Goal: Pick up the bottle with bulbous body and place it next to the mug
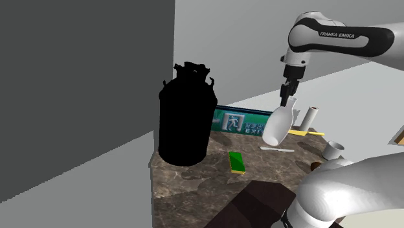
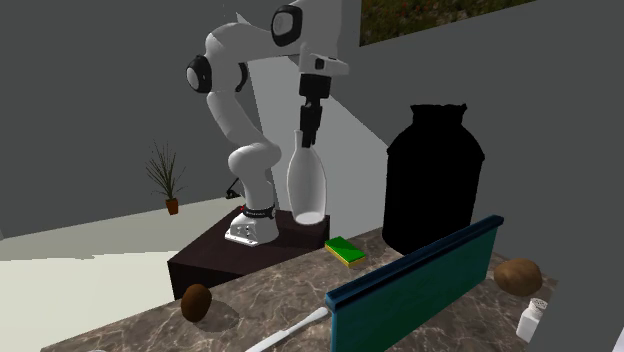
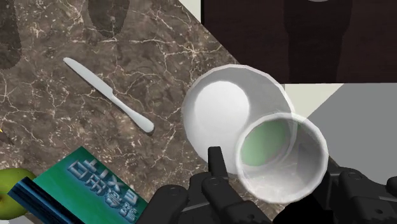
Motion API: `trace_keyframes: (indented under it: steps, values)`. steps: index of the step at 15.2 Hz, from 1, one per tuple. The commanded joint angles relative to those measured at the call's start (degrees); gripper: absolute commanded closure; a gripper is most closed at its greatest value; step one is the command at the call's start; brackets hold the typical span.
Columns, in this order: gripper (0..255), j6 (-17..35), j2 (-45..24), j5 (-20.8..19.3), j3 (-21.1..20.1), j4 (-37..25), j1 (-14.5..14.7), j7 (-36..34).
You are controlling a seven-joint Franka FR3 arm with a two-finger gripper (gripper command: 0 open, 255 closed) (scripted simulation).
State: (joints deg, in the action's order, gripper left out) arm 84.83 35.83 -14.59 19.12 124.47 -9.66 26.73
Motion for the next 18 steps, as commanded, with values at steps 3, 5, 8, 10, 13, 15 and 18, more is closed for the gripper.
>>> trace_keyframes:
  steps: [3, 5, 8, 10, 13, 15, 18]
  values:
    - [255, -2.88, -0.71, 0.32, -0.32, -3.6, 0.15, 0.44]
    - [255, -4.3, -1.21, 0.49, -0.48, -5.51, 0.25, 0.64]
    - [255, -6.43, -2.04, 0.75, -0.68, -8.47, 0.4, 0.97]
    - [255, -7.85, -2.65, 0.91, -0.8, -10.51, 0.5, 1.2]
    - [255, -10.0, -3.66, 1.15, -0.94, -13.66, 0.65, 1.56]
    - [255, -11.44, -4.39, 1.3, -1.01, -15.83, 0.75, 1.83]
    - [255, -13.62, -5.59, 1.51, -1.09, -19.2, 0.9, 2.25]
